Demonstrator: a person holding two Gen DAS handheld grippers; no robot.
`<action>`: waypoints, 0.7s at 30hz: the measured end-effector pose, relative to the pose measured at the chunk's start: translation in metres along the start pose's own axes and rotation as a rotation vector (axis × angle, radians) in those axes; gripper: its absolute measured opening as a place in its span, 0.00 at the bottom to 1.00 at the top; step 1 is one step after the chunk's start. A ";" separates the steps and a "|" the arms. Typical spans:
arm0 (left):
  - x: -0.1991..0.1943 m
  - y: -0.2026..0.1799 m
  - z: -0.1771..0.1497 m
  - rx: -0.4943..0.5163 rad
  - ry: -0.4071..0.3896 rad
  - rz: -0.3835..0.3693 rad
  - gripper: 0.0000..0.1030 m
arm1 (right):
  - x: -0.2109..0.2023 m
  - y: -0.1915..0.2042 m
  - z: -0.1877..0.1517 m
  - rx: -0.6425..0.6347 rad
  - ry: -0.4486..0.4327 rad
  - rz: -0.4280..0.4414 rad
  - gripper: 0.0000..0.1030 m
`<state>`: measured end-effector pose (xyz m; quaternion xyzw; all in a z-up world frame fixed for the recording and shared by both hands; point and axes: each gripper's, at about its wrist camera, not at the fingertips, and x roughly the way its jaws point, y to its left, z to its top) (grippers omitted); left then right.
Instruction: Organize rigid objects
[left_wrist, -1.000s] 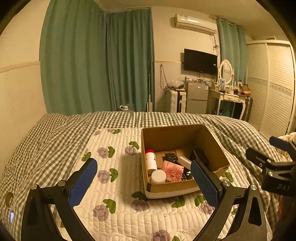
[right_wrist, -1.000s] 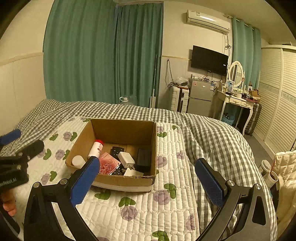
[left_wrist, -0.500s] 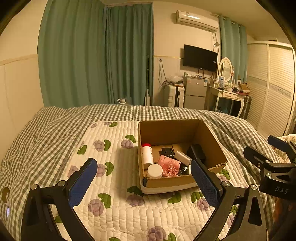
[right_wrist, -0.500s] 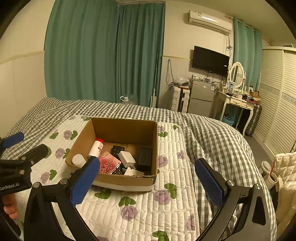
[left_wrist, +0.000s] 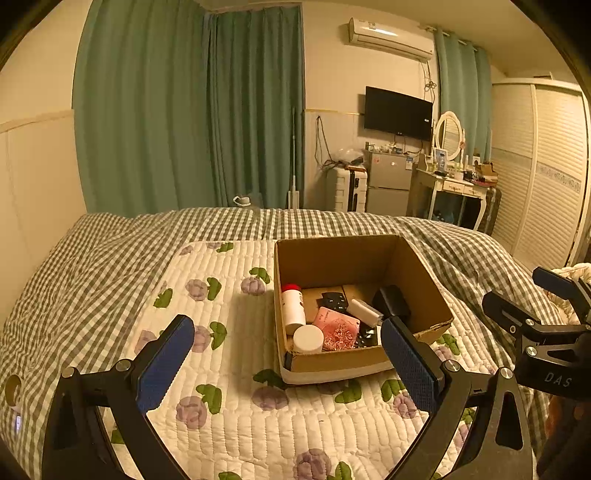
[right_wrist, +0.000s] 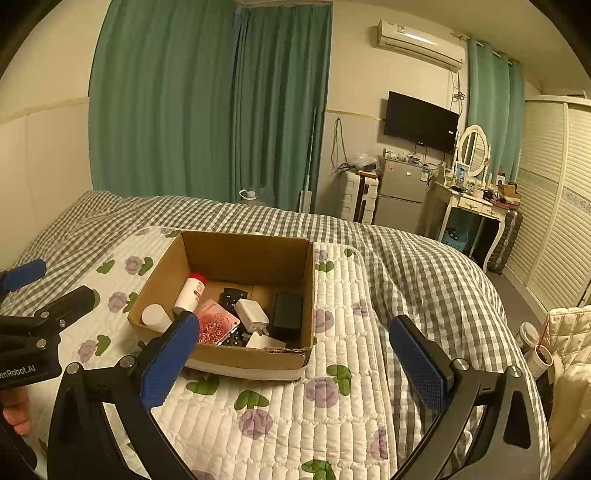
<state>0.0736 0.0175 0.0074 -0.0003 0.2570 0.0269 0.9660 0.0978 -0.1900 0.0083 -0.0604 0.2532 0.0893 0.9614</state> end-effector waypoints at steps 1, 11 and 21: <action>0.000 0.000 0.000 -0.002 -0.001 0.000 1.00 | 0.000 0.000 0.000 0.000 0.002 0.000 1.00; 0.001 0.001 -0.002 -0.004 0.000 -0.002 1.00 | -0.001 -0.001 -0.001 -0.003 0.002 -0.001 1.00; 0.001 0.001 -0.002 -0.001 0.000 -0.004 1.00 | 0.002 -0.004 -0.001 -0.001 0.019 -0.001 1.00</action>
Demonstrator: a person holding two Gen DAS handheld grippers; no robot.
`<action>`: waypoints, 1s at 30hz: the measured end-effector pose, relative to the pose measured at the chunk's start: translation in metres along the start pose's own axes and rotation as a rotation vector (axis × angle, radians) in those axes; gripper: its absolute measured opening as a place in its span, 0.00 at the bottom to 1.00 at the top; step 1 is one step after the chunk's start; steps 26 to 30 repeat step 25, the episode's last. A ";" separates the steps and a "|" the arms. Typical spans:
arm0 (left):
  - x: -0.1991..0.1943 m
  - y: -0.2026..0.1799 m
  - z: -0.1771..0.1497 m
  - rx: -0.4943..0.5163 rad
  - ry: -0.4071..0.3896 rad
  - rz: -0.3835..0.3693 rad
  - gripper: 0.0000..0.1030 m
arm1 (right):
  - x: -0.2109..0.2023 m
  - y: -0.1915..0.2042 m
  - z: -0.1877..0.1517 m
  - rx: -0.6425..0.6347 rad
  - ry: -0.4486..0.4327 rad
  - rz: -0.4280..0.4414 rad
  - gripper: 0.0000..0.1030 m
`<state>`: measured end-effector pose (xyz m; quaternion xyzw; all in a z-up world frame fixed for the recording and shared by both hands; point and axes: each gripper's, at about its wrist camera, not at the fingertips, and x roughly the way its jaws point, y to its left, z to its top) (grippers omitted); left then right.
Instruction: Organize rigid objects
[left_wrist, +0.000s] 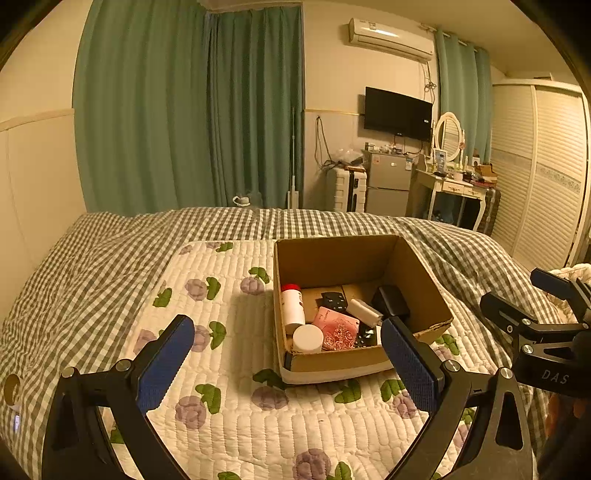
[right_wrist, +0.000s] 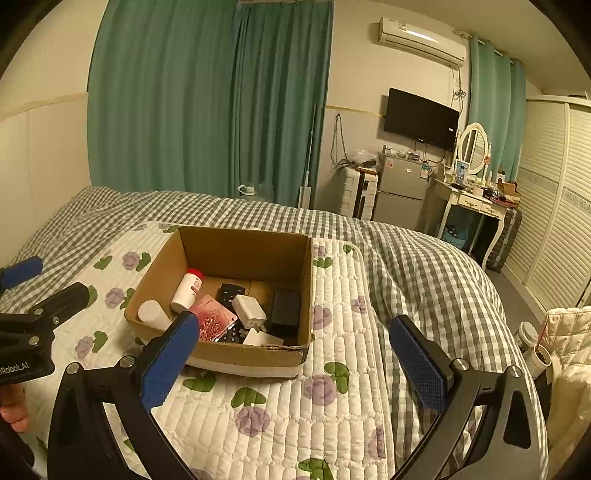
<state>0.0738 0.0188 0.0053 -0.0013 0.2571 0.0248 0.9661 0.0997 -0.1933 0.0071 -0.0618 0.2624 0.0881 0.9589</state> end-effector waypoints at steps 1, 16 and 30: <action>0.000 0.000 0.000 0.004 0.001 0.000 1.00 | 0.000 0.000 0.000 0.001 0.001 0.001 1.00; -0.004 -0.001 -0.001 0.007 -0.013 0.009 1.00 | 0.003 0.003 -0.002 -0.008 0.017 0.001 1.00; -0.004 -0.002 -0.001 0.010 -0.013 -0.001 1.00 | 0.004 0.003 -0.002 -0.009 0.023 0.001 1.00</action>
